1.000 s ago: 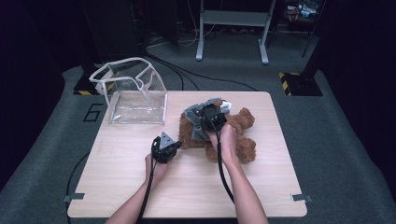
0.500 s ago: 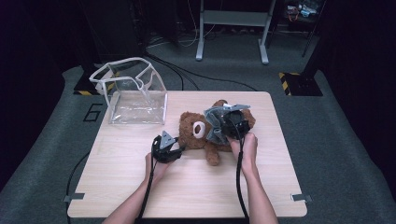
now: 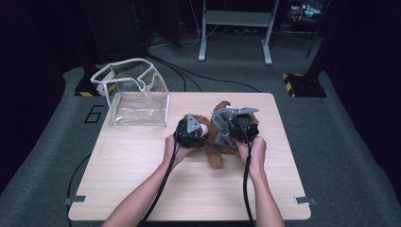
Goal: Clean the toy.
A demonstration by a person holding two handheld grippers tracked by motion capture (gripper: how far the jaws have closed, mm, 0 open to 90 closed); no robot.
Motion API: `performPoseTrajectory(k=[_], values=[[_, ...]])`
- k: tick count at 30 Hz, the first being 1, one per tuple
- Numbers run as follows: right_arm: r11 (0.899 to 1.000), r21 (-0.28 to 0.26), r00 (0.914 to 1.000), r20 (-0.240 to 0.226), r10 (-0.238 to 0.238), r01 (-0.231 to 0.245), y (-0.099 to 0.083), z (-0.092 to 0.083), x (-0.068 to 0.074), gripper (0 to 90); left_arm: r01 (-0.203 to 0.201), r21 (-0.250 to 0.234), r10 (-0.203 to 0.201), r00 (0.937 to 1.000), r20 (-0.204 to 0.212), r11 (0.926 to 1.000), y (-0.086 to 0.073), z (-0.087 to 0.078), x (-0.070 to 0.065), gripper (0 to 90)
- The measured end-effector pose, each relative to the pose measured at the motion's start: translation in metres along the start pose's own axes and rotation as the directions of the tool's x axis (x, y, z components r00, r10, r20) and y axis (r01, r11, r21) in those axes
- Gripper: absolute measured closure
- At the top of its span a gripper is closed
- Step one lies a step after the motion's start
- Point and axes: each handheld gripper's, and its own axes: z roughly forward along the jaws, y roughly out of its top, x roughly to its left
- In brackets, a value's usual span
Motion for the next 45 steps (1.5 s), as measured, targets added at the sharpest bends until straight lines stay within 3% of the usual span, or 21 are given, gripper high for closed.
performPoseTrajectory(k=[6,10,15,18,24,27,30,39,45], values=[[1.000,-0.014,1.0000,-0.004,-0.007,0.007,0.006,-0.004,0.003,79.3,0.029,-0.029,-0.029,0.9996,-0.003,0.9991,-0.014,0.004,0.000,40.1],[0.999,-0.023,0.9984,-0.042,-0.039,0.038,0.017,-0.001,0.012,79.4,0.019,-0.049,-0.019,0.9998,-0.007,0.9986,-0.023,0.001,-0.004,42.6],[0.990,0.023,0.9853,-0.101,-0.138,0.141,0.030,0.023,0.046,79.5,0.025,-0.063,-0.025,0.9996,-0.014,0.9977,-0.027,0.000,-0.007,43.8],[0.982,0.062,0.9812,-0.085,-0.173,0.179,0.036,0.046,0.055,79.7,0.019,-0.072,-0.020,0.9997,-0.013,0.9972,-0.030,-0.001,-0.010,44.5],[0.977,0.147,0.9877,-0.033,-0.153,0.156,0.040,0.082,0.046,81.0,0.014,-0.071,-0.015,0.9998,-0.013,0.9974,-0.035,-0.003,-0.012,45.6],[0.975,0.165,0.9879,0.007,-0.155,0.152,0.040,0.087,0.041,82.1,0.020,-0.074,-0.020,0.9998,-0.009,0.9971,-0.035,-0.003,-0.013,45.7],[0.979,0.167,0.9916,0.034,-0.125,0.118,0.041,0.088,0.031,82.4,0.025,-0.078,-0.026,0.9996,-0.007,0.9966,-0.035,-0.003,-0.013,45.6],[0.990,0.112,0.9894,0.109,-0.096,0.084,0.042,0.065,0.013,83.7,0.030,-0.075,-0.031,0.9995,-0.008,0.9967,-0.035,-0.004,-0.012,45.4],[0.999,0.033,0.9930,0.117,-0.020,0.016,0.037,0.039,-0.011,83.7,0.032,-0.064,-0.032,0.9995,0.002,0.9974,-0.034,-0.004,-0.011,45.2]])
